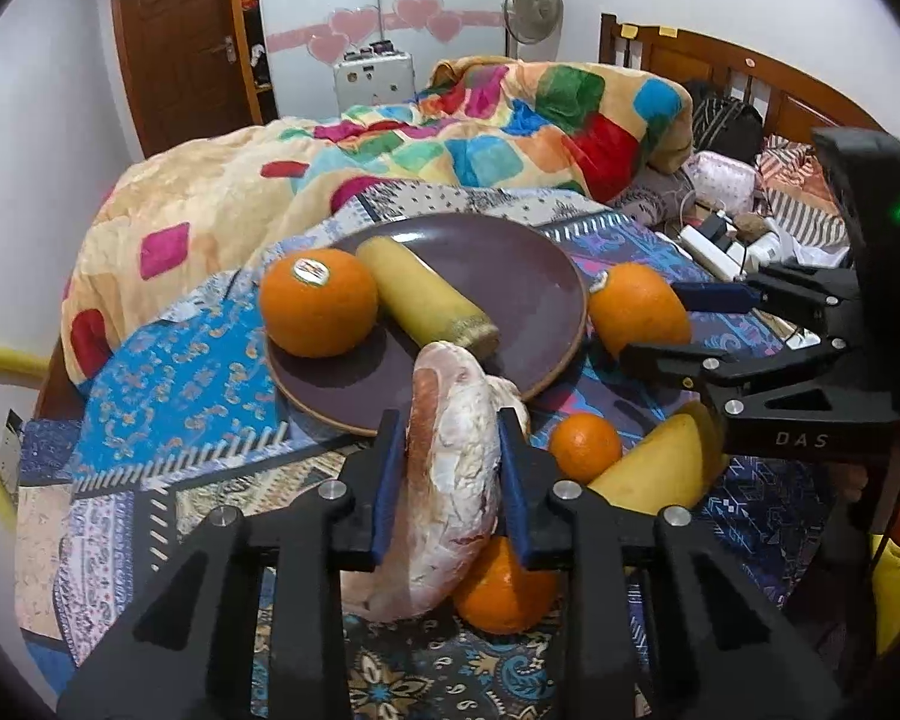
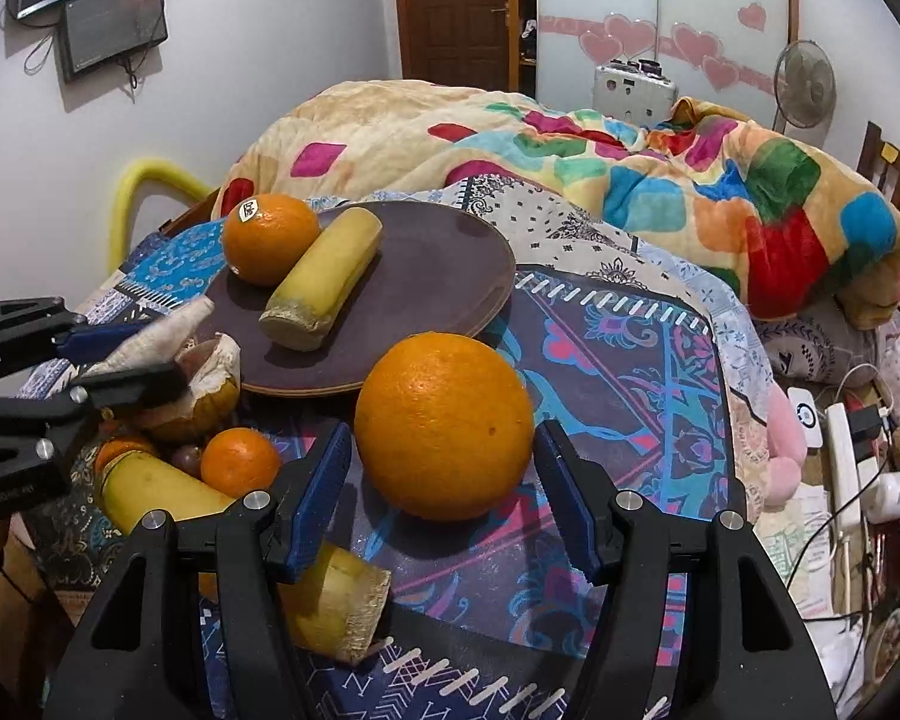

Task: Organize fruits
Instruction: 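Grasp the pink pomelo wedge with the left tool while the right tool grasps a large orange, then lower the pomelo wedge with the left tool while the right tool sets the orange on the plate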

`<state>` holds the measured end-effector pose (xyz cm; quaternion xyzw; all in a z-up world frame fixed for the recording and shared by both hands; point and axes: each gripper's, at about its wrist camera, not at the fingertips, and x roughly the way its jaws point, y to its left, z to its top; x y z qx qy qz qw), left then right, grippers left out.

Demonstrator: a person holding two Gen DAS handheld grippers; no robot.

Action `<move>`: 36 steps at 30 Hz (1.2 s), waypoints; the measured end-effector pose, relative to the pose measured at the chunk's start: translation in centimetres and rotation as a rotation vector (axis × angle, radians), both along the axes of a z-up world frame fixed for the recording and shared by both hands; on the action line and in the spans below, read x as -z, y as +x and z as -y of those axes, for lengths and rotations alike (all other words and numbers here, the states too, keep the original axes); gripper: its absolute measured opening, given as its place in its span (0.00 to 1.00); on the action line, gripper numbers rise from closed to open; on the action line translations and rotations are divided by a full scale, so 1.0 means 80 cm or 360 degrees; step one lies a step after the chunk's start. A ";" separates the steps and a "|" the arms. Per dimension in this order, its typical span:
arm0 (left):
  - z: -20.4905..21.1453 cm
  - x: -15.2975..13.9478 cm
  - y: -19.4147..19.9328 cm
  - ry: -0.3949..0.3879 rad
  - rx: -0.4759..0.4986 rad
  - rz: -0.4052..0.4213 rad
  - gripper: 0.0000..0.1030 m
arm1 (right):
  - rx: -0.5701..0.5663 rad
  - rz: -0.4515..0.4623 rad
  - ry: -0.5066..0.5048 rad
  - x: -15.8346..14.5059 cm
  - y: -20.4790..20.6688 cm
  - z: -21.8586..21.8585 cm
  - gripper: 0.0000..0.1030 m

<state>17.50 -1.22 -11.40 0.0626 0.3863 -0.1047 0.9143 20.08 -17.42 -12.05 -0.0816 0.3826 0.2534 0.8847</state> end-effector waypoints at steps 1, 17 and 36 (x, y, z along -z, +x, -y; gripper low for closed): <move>-0.002 -0.003 0.000 -0.0009 -0.0006 0.0006 0.26 | -0.0001 -0.0005 0.0007 -0.001 0.001 0.001 0.56; -0.031 -0.048 0.003 -0.0082 -0.0082 0.0085 0.20 | 0.0023 0.0035 0.0053 -0.019 0.000 0.007 0.52; -0.028 -0.080 0.061 -0.0097 -0.0123 0.0199 0.20 | -0.0007 0.0183 0.0116 -0.061 0.023 -0.009 0.49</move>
